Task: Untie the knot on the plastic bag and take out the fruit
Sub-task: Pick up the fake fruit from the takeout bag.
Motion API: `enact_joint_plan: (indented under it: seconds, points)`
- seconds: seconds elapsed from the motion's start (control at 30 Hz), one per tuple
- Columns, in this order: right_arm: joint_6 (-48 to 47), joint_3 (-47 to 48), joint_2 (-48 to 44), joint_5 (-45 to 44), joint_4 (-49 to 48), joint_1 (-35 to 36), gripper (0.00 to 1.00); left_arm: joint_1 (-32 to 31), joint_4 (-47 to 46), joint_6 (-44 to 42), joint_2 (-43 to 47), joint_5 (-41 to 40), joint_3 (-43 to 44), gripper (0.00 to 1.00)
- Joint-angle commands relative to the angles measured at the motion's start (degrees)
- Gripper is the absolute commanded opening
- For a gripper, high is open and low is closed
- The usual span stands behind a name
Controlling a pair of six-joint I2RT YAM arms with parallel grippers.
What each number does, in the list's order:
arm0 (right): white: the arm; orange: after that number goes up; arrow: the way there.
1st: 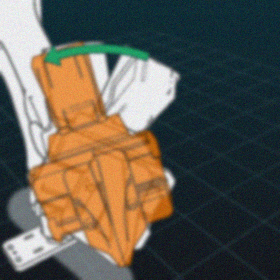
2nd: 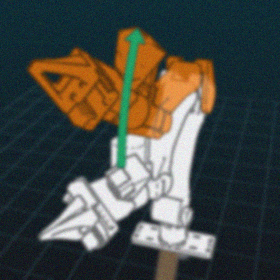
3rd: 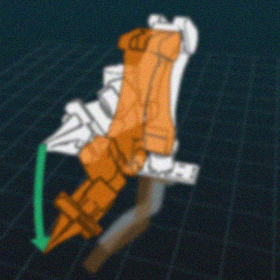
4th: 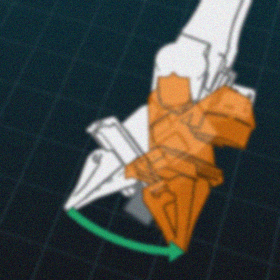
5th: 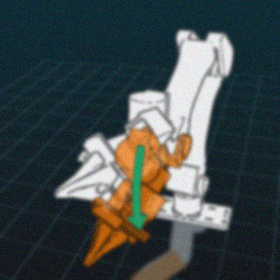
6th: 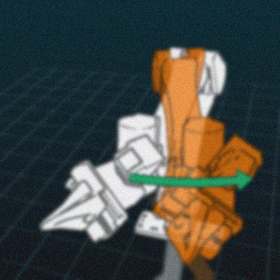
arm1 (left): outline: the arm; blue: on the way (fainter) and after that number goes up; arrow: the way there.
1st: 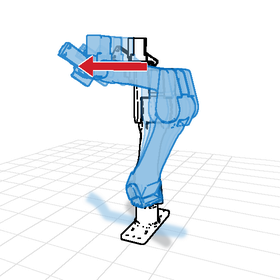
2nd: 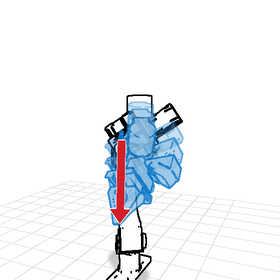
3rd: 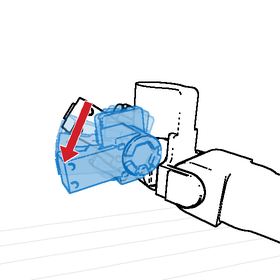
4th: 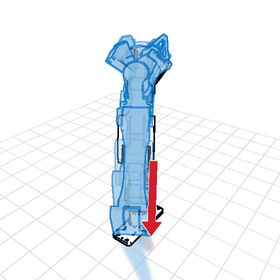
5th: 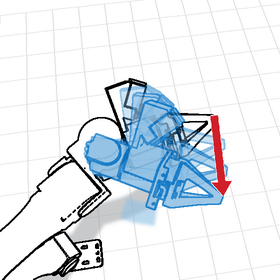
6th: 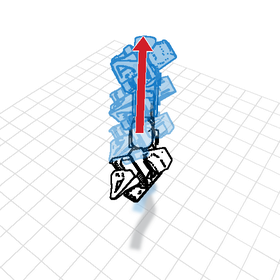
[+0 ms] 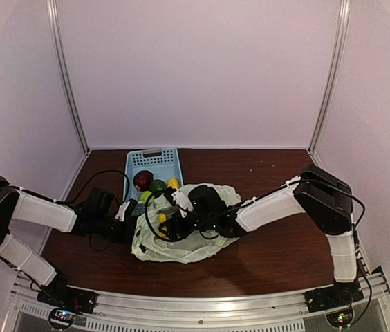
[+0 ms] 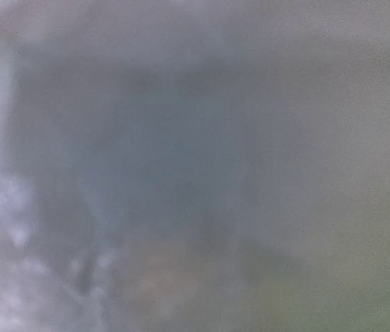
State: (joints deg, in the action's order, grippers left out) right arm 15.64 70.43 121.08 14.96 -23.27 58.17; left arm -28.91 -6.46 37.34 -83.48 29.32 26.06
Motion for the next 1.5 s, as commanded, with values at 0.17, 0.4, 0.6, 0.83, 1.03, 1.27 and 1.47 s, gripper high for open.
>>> enact_joint_plan:
  seconds: [0.17,0.4,0.6,0.83,1.03,1.27,1.47]
  points:
    - [0.48,4.94,4.36,1.59,1.29,1.1,0.81,-0.36,-0.66,-0.87,-0.77,-1.08,1.36,0.0]
    - [1.06,6.95,6.13,2.38,1.06,1.42,0.67,-0.54,-0.64,-0.98,-0.43,-1.37,1.36,0.0]
    - [1.06,5.72,4.7,1.63,0.25,1.51,0.48,-0.58,-0.27,-0.87,0.02,-2.27,1.12,0.0]
    - [0.89,3.32,1.51,0.79,-0.4,1.55,0.42,-0.61,0.43,-0.8,1.42,-3.22,1.09,0.0]
    - [0.69,-2.23,-4.87,-1.15,-0.73,1.51,0.43,-0.54,2.05,-0.29,3.51,-5.37,0.83,0.0]
    - [0.71,-9.64,-12.03,-2.41,0.85,2.17,0.44,-0.58,3.15,0.07,5.25,-6.76,0.53,0.0]
    - [0.32,-12.62,-18.28,-3.79,4.75,4.75,0.44,-0.54,3.29,0.19,5.77,-7.1,0.52,0.0]
